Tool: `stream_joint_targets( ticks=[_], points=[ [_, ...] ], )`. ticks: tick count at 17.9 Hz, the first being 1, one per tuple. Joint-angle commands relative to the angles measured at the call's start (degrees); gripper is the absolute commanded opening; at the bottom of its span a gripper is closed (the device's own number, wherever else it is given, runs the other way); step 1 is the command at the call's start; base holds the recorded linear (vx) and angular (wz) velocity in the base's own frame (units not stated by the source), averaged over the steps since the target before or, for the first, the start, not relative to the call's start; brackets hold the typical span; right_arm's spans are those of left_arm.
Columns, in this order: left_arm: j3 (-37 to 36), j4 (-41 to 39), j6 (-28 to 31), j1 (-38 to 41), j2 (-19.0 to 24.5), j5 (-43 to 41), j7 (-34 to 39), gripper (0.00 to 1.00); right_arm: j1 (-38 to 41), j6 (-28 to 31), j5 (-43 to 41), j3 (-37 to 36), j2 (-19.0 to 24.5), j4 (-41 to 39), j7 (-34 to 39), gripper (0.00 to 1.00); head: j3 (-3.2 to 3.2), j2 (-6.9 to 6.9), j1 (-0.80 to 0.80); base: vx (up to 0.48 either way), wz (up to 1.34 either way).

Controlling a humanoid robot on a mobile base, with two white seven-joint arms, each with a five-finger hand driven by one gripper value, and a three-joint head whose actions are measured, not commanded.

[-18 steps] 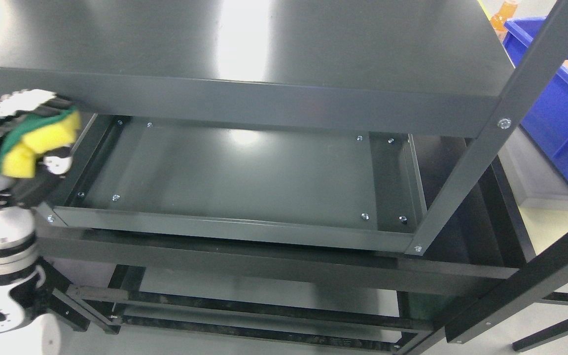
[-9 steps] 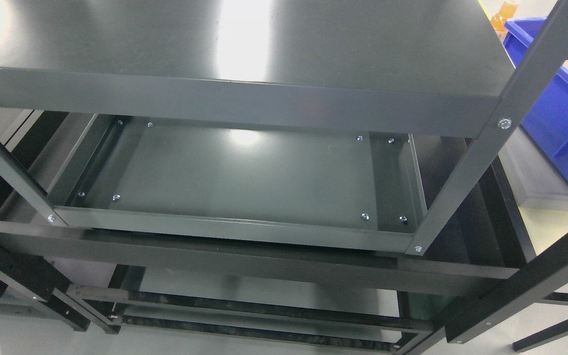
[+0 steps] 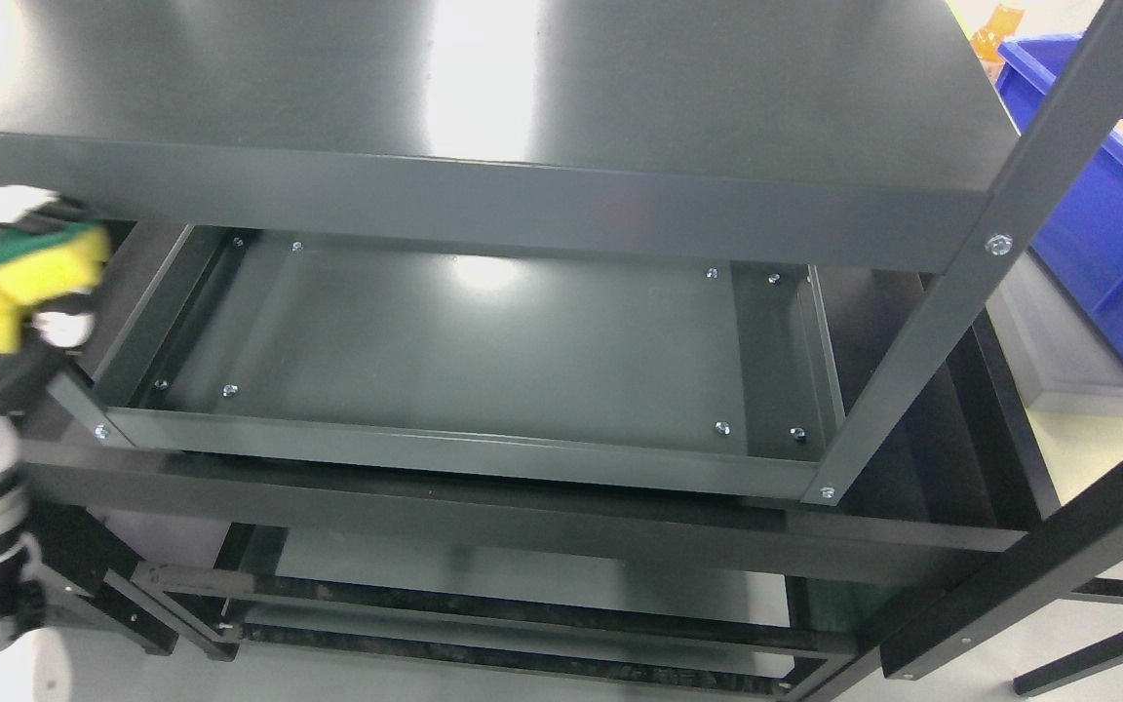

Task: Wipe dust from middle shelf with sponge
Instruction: 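Bring the sponge back across the shelf toward the far post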

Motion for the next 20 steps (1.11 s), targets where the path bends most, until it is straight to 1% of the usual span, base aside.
stream_joint_targets(
  ticks=[1, 4, 7, 8, 11, 14, 16, 20],
  points=[
    [-22.91, -1.97, -0.04, -2.77, -7.46, -5.52, -0.32, 0.00, 0.00, 0.04, 0.00, -0.02, -1.00, -1.00, 0.04, 1.00, 0.00, 0.00, 0.00, 0.000, 0.00],
    [-28.28, -1.88, -0.04, -4.27, -11.22, -9.74, -0.59, 0.00, 0.00, 0.04, 0.00, -0.02, -1.00, -1.00, 0.04, 1.00, 0.00, 0.00, 0.00, 0.000, 0.00],
    [-34.78, -1.53, -0.04, -4.36, -11.22, -15.71, -0.33, 0.00, 0.00, 0.04, 0.00, 0.07, -1.00, -1.00, 0.04, 1.00, 0.00, 0.00, 0.00, 0.000, 0.00],
    [-37.84, -1.44, -0.04, -5.23, -11.22, -16.51, -0.15, 0.00, 0.00, 0.04, 0.00, -0.02, -1.00, -1.00, 0.04, 1.00, 0.00, 0.00, 0.00, 0.000, 0.00],
    [-42.96, -1.36, -0.04, -8.12, -11.22, -16.96, 0.11, 0.00, 0.00, 0.04, 0.00, -0.02, -1.00, -1.00, 0.04, 1.00, 0.00, 0.00, 0.00, 0.000, 0.00],
    [-47.09, -0.92, -0.04, -11.29, -11.22, -17.05, 0.55, 0.00, 0.00, 0.04, 0.00, -0.02, -1.00, -1.00, 0.04, 1.00, 0.00, 0.00, 0.00, 0.000, 0.00],
    [-49.55, -0.04, -0.04, -12.79, -11.22, -18.62, 0.91, 0.00, 0.00, 0.04, 0.00, 0.07, -1.00, -1.00, 0.04, 1.00, 0.00, 0.00, 0.00, 0.000, 0.00],
    [-52.37, 0.84, -0.04, -13.50, -11.22, -20.30, 0.91, 0.00, 0.00, 0.04, 0.00, -0.02, -1.00, -1.00, 0.04, 1.00, 0.00, 0.00, 0.00, 0.000, 0.00]
  ],
)
